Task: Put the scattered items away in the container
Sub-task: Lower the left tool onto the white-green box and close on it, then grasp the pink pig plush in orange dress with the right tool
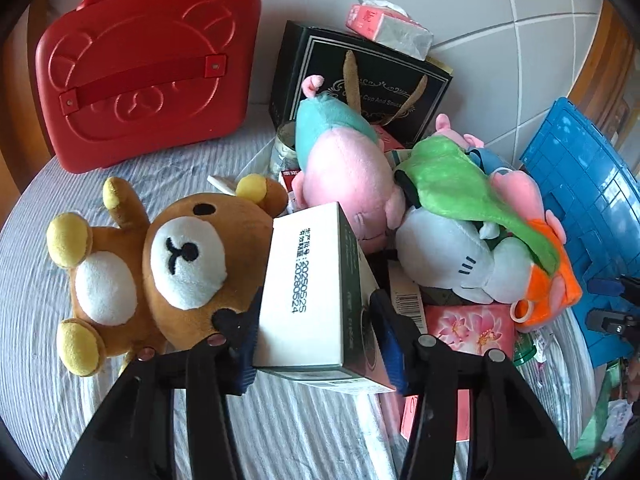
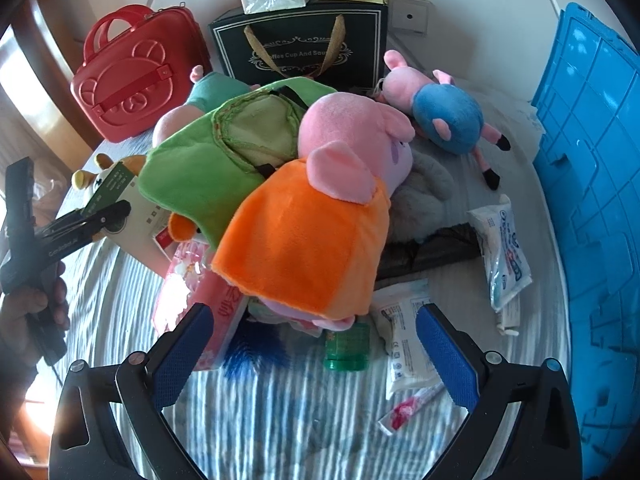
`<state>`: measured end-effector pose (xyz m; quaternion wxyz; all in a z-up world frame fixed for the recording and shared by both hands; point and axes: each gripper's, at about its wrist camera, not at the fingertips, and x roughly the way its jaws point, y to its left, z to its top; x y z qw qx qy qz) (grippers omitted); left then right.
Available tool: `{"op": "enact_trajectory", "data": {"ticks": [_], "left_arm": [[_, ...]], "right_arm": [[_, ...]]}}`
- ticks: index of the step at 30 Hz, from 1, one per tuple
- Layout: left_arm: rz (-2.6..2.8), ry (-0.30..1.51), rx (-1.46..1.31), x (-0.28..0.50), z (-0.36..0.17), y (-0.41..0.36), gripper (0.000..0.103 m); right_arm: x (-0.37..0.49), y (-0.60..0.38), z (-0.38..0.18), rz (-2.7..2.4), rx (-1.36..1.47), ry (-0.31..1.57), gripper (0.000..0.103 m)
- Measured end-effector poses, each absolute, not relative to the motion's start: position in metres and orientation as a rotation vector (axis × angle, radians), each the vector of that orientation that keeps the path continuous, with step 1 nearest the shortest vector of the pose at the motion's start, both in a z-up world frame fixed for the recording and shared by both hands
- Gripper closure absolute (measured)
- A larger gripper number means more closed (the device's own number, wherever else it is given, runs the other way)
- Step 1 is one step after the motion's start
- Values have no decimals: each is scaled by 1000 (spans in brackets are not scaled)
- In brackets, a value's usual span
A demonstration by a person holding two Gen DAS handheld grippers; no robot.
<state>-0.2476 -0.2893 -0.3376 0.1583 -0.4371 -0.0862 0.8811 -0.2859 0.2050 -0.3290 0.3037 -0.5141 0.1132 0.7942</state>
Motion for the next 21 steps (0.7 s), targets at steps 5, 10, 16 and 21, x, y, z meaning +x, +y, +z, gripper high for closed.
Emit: {"op": "enact_trajectory", "data": {"ticks": [5, 10, 16, 21], "left_arm": [[2504, -159, -1253, -241, -337, -263, 65], [2512, -213, -1276, -242, -344, -258, 65], [2529, -226, -1288, -240, -344, -258, 70], [2539, -228, -1263, -233, -336, -266, 70]], "right_arm": [[-293, 227, -332, 2072, -1307, 378, 0], [-311, 241, -332, 2072, -1286, 394, 0], [-327, 253, -341, 2061, -1292, 529, 0], [-327, 239, -325, 2123, -1246, 564, 0]]}}
